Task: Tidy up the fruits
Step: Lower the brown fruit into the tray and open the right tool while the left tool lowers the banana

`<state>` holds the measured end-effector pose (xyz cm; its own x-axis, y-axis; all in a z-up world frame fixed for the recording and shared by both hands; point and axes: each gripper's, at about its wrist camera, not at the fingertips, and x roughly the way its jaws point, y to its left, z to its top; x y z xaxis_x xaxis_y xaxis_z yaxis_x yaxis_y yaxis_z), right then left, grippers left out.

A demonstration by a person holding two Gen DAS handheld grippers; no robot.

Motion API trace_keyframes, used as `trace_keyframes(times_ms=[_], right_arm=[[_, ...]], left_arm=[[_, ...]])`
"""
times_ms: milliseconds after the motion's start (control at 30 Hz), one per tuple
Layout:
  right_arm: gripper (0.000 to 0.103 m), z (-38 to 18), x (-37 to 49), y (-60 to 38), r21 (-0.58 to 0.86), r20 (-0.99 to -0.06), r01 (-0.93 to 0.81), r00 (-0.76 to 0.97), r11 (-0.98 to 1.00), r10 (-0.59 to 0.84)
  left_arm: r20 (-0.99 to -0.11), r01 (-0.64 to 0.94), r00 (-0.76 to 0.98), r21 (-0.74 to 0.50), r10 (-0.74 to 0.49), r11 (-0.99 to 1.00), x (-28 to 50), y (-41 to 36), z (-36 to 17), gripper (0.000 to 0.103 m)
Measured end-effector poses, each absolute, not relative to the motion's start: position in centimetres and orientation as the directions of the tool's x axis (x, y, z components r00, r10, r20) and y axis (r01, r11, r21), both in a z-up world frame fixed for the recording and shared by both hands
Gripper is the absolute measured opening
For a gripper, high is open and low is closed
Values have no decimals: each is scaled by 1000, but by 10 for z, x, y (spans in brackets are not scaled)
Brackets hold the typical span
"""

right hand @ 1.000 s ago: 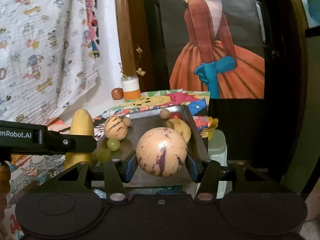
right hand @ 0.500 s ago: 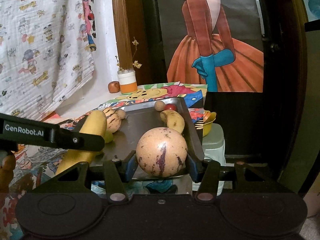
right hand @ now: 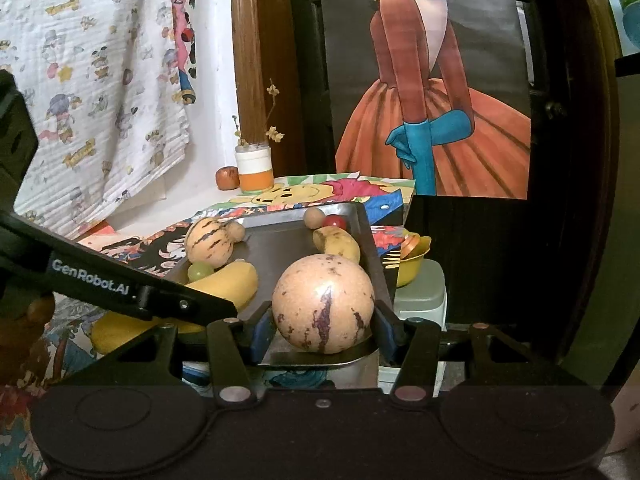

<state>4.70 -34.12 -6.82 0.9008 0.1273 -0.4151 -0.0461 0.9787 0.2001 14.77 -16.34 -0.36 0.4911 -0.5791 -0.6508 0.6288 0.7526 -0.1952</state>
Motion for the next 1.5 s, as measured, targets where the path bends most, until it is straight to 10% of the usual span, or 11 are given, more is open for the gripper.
trace_keyframes(times_ms=[1500], right_arm=[[64, -66, 51, -339, 151, -446, -1, 892, 989, 69]], left_arm=[[-677, 706, 456, -121, -578, 698, 160, -162, -4, 41]])
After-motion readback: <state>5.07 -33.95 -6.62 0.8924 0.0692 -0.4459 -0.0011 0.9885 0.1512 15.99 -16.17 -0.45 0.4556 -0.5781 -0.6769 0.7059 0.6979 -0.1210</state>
